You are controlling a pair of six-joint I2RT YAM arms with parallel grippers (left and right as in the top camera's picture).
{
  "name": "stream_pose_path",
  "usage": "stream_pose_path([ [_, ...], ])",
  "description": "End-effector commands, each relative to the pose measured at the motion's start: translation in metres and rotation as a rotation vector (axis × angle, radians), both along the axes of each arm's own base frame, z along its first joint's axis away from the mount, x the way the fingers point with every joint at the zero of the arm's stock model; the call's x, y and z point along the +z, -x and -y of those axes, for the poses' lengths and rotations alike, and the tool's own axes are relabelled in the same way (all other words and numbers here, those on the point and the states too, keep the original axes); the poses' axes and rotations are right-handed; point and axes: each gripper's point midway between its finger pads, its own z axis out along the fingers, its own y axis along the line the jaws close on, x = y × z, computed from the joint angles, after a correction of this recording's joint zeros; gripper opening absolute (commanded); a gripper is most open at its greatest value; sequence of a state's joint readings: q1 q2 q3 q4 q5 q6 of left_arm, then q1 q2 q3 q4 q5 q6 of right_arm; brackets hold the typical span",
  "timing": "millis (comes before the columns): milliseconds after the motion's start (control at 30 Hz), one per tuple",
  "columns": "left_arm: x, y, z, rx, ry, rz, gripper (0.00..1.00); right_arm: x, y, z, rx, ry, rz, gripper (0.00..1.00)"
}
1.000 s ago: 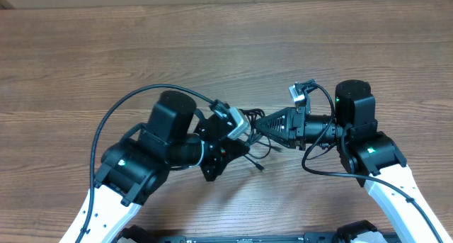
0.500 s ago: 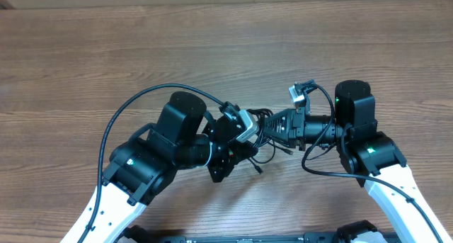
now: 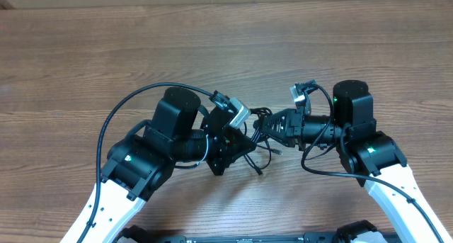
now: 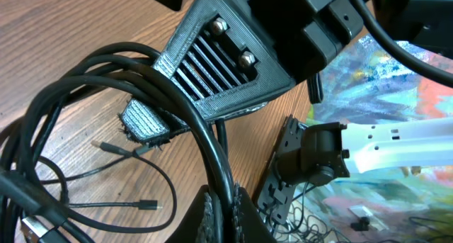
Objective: Untangle cables
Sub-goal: 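Grip the cable strands with the right gripper and hold between both grippers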
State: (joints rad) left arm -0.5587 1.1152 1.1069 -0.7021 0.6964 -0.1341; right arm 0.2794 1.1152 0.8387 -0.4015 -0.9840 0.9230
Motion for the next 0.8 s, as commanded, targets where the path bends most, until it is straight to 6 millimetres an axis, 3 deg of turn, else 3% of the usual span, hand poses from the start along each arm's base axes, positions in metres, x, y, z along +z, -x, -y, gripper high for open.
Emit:
stream_pose_path([
  [0, 0.023, -0.012, -0.006, 0.047, 0.054, 0.044, 0.04, -0.013, -0.010, 0.007, -0.060, 0.081, 0.038, 0.06],
  [267, 0.023, -0.021, -0.014, 0.085, 0.050, 0.046, 0.04, -0.029, -0.010, 0.015, -0.094, 0.153, 0.013, 0.06],
  [733, 0.024, -0.033, -0.023, 0.131, 0.051, 0.055, 0.04, -0.034, -0.009, 0.017, -0.086, 0.181, 0.034, 0.06],
  [767, 0.025, -0.033, -0.022, 0.131, 0.054, 0.061, 0.08, -0.034, -0.009, 0.017, -0.086, 0.181, 0.034, 0.06],
])
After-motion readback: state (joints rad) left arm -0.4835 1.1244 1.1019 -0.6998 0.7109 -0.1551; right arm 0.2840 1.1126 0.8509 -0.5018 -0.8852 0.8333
